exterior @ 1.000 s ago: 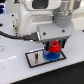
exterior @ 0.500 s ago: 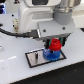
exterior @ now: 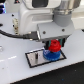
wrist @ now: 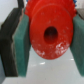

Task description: Insert the blue gear onto the right peg, followed by the red gear

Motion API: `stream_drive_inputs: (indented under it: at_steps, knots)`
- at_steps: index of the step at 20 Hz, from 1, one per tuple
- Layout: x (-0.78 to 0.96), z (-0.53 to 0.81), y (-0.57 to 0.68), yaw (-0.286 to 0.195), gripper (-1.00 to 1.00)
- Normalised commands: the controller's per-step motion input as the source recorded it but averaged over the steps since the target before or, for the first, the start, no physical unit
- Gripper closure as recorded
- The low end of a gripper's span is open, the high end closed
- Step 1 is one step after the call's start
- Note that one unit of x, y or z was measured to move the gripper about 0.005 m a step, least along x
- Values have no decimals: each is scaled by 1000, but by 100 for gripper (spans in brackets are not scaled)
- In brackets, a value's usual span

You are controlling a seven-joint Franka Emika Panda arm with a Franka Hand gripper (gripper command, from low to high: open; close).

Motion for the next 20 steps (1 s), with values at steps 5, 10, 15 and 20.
stream_drive_inputs:
  at_steps: [5, 10, 15, 20]
  knots:
    - [90, -18, -68, 0, 100]
    - [48, 348, 1, 0, 100]
    - [51, 45, -4, 0, 100]
    - [65, 80, -49, 0, 100]
